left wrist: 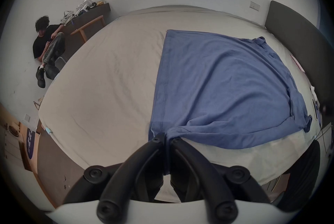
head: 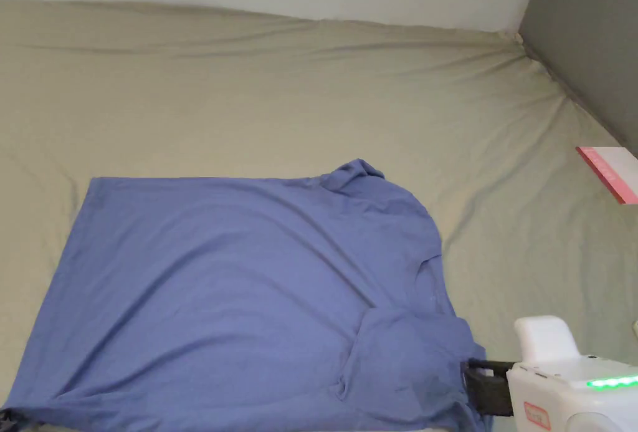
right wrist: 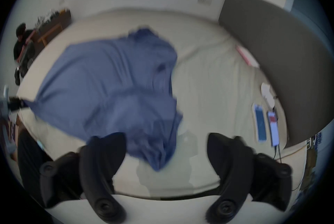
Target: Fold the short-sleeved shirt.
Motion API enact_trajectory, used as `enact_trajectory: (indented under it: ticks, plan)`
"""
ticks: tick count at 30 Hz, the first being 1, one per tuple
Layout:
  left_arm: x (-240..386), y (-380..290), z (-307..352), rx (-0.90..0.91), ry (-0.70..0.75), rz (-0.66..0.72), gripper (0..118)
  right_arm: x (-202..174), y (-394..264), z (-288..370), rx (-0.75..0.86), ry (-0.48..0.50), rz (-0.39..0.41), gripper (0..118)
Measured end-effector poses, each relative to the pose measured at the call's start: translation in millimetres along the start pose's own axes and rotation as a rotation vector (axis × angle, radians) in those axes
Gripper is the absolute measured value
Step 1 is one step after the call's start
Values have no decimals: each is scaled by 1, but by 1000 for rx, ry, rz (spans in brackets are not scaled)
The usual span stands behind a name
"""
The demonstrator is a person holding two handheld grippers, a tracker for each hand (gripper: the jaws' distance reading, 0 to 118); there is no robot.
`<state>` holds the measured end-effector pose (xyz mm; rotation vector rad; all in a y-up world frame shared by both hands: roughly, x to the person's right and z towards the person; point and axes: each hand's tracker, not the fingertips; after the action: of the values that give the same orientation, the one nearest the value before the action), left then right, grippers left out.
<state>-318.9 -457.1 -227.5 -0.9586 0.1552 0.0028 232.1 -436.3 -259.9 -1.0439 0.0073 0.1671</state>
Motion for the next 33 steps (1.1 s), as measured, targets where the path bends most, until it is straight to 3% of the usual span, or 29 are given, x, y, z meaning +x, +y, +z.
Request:
enact_trajectory:
  ticks: [4, 8, 14, 16, 17, 18, 19, 22, 28, 33]
  plan:
    - [5, -3, 4, -33, -3, 41, 2, -6, -40, -26, -100, 11, 68, 98]
    - [12, -7, 0, -63, 6, 22, 2, -14, -46, -40, -110, 36, 73, 98]
    - [13, -6, -1, -87, 17, 2, 2, -17, -33, -50, -94, 80, 71, 87]
    - [16, -6, -3, -95, 24, -10, 2, -19, -30, -58, -95, 83, 98, 71]
    - [16, -4, -3, -97, 28, -16, 2, -21, -28, -63, -101, 89, 114, 52]
    - [16, -3, -4, -99, 28, -18, 2, -20, -28, -70, -108, 130, 138, 3]
    - [17, -1, -4, -100, 30, -19, 2, -22, -27, -70, -103, 178, 157, 3]
    - [16, 3, -3, -90, 37, -23, 2, -18, -25, -57, -61, 134, 152, 3]
    - [2, 23, 1, 8, -7, 42, 2, 6, 1, -22, 98, 224, 23, 3]
    - [-4, 61, -5, 78, -19, 53, 2, 16, 44, -10, 186, 233, -47, 3]
